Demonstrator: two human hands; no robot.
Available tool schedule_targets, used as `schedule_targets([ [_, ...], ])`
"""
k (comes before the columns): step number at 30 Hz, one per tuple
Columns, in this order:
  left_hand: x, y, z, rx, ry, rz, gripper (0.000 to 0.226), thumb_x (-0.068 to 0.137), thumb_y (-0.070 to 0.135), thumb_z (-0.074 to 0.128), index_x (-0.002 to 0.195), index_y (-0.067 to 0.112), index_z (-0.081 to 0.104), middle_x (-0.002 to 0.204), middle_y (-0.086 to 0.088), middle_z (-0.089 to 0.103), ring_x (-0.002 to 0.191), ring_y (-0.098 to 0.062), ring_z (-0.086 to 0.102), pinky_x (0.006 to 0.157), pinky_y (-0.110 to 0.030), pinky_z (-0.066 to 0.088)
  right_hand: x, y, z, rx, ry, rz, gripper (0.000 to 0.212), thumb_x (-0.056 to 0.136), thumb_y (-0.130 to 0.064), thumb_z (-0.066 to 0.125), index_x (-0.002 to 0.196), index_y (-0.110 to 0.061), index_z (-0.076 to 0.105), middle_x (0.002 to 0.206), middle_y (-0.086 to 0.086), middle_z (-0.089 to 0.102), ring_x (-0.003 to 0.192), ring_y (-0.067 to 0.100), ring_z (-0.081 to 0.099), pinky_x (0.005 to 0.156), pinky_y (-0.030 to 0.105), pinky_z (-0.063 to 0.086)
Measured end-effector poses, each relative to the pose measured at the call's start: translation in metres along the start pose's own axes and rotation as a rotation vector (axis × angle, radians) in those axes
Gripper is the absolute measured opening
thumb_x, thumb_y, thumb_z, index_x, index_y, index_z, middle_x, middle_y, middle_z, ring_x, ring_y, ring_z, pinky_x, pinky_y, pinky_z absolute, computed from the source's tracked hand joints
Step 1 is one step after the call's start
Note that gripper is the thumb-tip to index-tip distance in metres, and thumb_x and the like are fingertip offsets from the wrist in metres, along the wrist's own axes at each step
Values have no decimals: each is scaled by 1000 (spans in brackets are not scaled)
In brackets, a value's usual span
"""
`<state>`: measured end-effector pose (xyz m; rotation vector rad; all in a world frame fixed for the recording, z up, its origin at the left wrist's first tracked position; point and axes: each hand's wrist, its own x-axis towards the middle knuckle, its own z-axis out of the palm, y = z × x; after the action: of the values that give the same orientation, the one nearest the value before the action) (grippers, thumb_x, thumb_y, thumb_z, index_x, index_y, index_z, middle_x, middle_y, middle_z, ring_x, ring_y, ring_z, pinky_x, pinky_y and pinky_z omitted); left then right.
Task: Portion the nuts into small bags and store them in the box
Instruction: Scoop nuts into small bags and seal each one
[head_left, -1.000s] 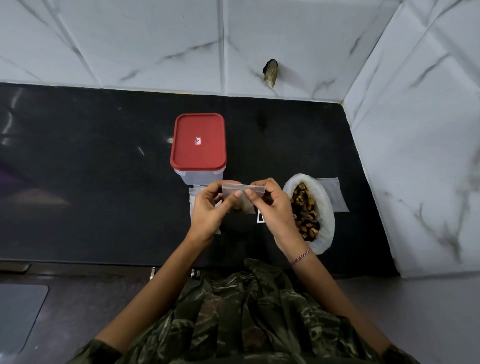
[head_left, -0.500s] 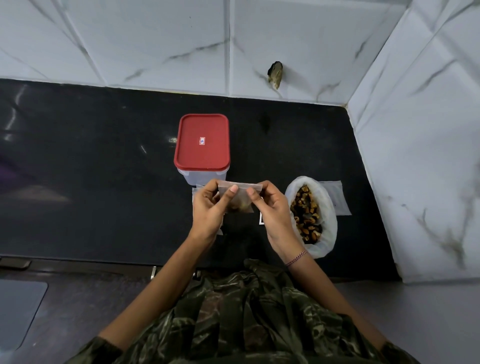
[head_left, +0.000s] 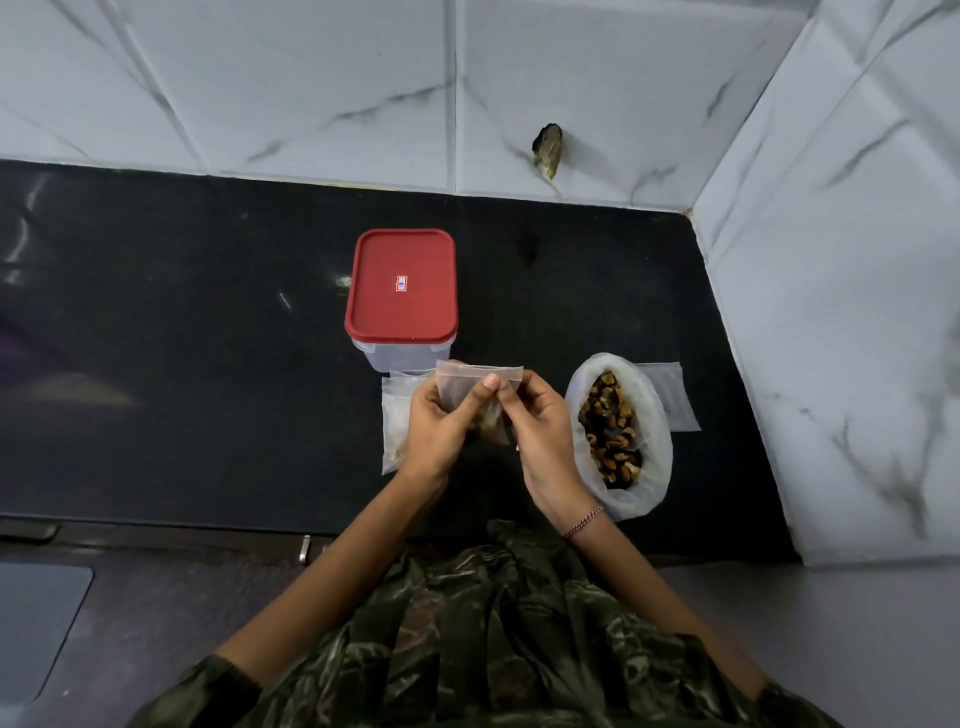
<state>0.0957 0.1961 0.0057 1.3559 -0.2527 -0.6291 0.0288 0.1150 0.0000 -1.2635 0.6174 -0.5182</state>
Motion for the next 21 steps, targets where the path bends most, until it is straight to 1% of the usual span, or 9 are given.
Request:
schedule_targets([
  [3,2,0,0,-9,44,10,24,82,26,65,96,7,64,91,-11,70,84,-19,69,67,-26,57,-3,-3,-5,88,-141,46,30,83,-32,64,108,-16,64,111,12,67,109,26,63,97,50,47],
  [5,5,1,-2,-4,75,24,21,85,20,64,97,2,65,90,-13,70,82,-20,69,66,-25,57,-6,-5,-8,98,-245,51,36,80,-32,66,113,-19,61,116,10,65,114,25,60,99,45,46],
  [6,6,1,-1,8,77,35,23,86,18,64,98,-1,65,90,-14,70,81,-20,69,65,-24,56,-7,-4,-9,74,-260,38,37,79,-30,67,114,-21,59,116,8,65,114,23,59,99,43,46],
  [9,5,1,2,7,85,60,16,89,12,62,95,-3,65,83,-10,71,75,-14,69,62,-21,55,-7,-4,-12,16,-201,15,40,80,-15,67,116,-25,51,112,0,64,108,14,61,91,35,52],
  [12,7,3,0,-21,98,59,8,90,12,61,88,5,65,73,2,71,69,-10,68,58,-21,55,-3,-2,-23,-52,-174,-13,52,81,-2,67,121,-22,41,106,4,59,99,13,62,90,36,52],
  [14,8,5,-2,-26,113,65,9,90,13,61,84,7,63,69,3,68,66,-9,66,57,-23,53,-1,-1,-27,-227,-188,-53,47,82,-3,68,118,-20,43,98,3,60,94,13,61,90,36,52],
  [16,8,6,-3,-31,120,73,10,89,15,61,83,7,62,70,0,66,65,-10,65,58,-25,53,-1,2,-27,-353,-214,-82,38,83,-6,68,111,-21,48,91,-1,61,88,10,61,85,32,53],
  [19,9,6,-3,-56,143,68,9,90,14,60,83,9,62,71,4,67,68,-8,66,59,-24,55,-2,7,-24,-389,-214,-87,27,85,-5,66,95,-22,48,87,-6,59,84,4,59,81,29,52],
  [21,11,4,-5,-76,179,60,12,91,13,60,80,12,61,66,8,67,66,-4,65,60,-24,55,-1,10,-25,-402,-210,-93,23,86,-3,63,89,-15,43,85,-7,57,83,3,57,81,28,51],
])
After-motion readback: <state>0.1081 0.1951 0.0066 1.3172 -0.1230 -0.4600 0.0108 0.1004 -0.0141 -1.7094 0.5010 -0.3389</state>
